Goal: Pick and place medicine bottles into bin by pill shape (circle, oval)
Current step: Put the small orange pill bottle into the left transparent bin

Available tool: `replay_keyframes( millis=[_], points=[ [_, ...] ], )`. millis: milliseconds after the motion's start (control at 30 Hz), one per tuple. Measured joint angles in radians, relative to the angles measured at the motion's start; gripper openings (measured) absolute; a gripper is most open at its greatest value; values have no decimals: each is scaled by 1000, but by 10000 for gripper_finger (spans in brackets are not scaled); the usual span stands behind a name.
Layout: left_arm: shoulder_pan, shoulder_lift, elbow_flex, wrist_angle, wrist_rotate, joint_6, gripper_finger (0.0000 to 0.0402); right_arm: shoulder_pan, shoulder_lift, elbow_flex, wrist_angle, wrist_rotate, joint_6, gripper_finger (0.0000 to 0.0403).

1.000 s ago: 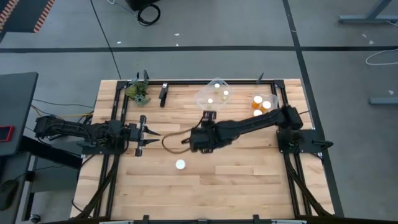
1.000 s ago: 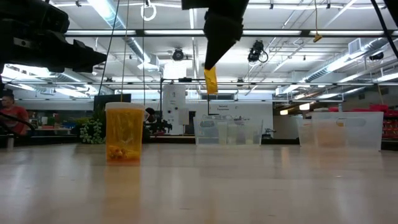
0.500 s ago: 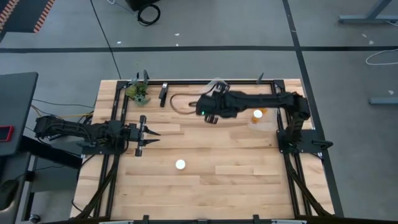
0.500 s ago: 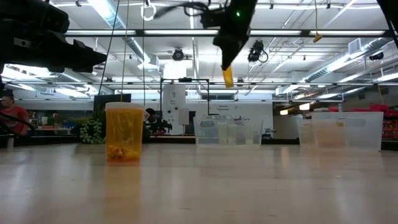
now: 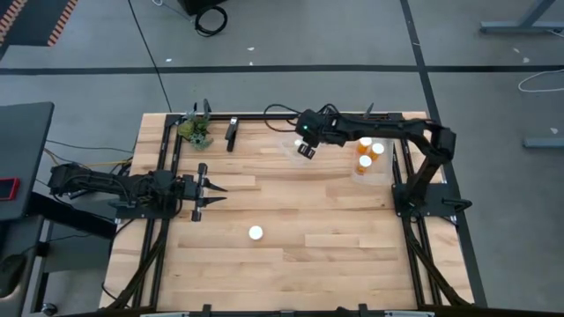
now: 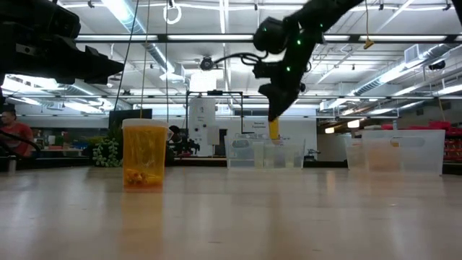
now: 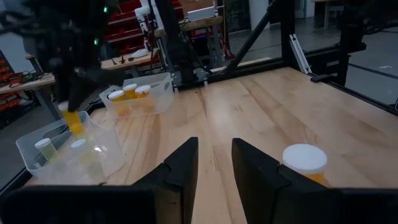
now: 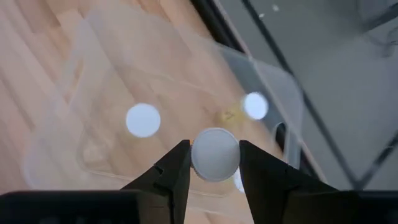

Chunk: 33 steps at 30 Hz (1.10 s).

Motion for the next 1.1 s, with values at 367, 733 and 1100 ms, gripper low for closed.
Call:
replay_keyframes(
  millis=[367,733,1100],
  points=[
    [0,0,0,0,0,0,107,-72,0,-200,222,-130,23,135],
    [0,0,0,0,0,0,107,-71,0,-237,233,-163,76,152],
    [0,0,0,0,0,0,107,-71,0,-237,233,-163,89,168]
  ],
)
